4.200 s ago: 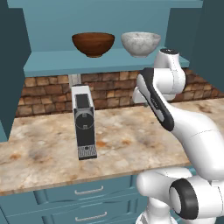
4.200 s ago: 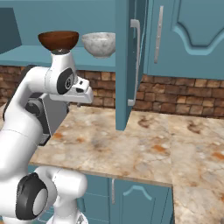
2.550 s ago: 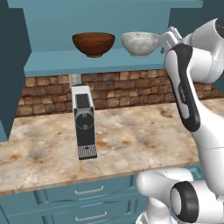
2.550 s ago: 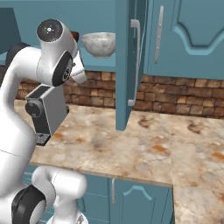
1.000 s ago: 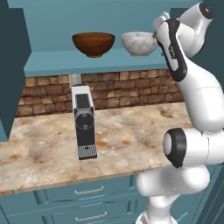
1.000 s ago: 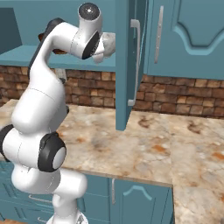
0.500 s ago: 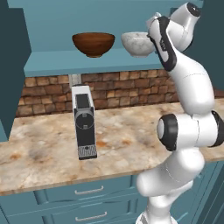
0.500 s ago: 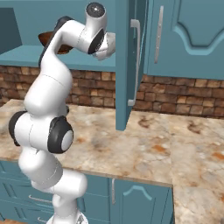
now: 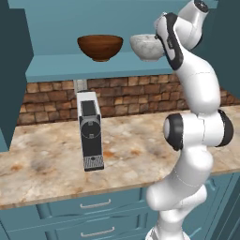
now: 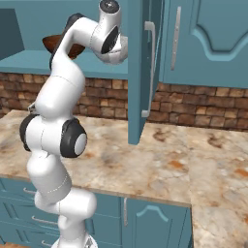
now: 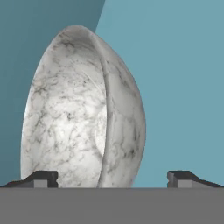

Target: Pick up the bowls from the cabinet and place each bowl in front of a stool on the dining counter.

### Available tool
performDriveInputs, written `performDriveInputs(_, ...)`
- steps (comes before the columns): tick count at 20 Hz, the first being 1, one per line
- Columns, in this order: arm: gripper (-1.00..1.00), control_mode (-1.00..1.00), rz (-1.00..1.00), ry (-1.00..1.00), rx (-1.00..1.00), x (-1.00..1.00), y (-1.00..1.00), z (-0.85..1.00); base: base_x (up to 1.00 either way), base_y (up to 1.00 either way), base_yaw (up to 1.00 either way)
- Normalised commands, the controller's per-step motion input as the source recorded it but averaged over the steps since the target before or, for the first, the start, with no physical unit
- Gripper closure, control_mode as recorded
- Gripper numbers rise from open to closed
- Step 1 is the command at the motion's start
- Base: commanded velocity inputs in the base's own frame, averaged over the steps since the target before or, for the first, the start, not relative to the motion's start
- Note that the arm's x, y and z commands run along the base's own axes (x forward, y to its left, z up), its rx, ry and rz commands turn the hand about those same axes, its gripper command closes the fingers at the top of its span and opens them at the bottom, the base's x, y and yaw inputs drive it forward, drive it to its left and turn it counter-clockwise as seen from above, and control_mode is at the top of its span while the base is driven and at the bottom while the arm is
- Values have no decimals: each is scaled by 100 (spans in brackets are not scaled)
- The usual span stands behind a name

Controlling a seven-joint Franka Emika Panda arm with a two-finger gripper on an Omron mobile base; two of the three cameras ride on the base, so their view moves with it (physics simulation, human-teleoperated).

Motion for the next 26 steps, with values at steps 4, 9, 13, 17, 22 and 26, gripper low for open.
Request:
performDriveInputs(4, -100, -100, 2, 2, 0, 8, 0, -23, 0, 0, 0)
performDriveInputs(9, -100, -100, 2, 1, 0, 13, 0, -25, 0, 0, 0)
performDriveInputs(13, -100, -100, 1, 0, 0, 15, 0, -20, 0, 0, 0)
performDriveInputs(17, 100, -100, 1, 0, 0, -5, 0, -14, 0, 0, 0)
performDriveInputs(22, 100, -100, 0, 0, 0, -76, 2, -20, 0, 0, 0)
performDriveInputs(26, 100, -100, 0, 0, 0, -100, 1, -24, 0, 0, 0)
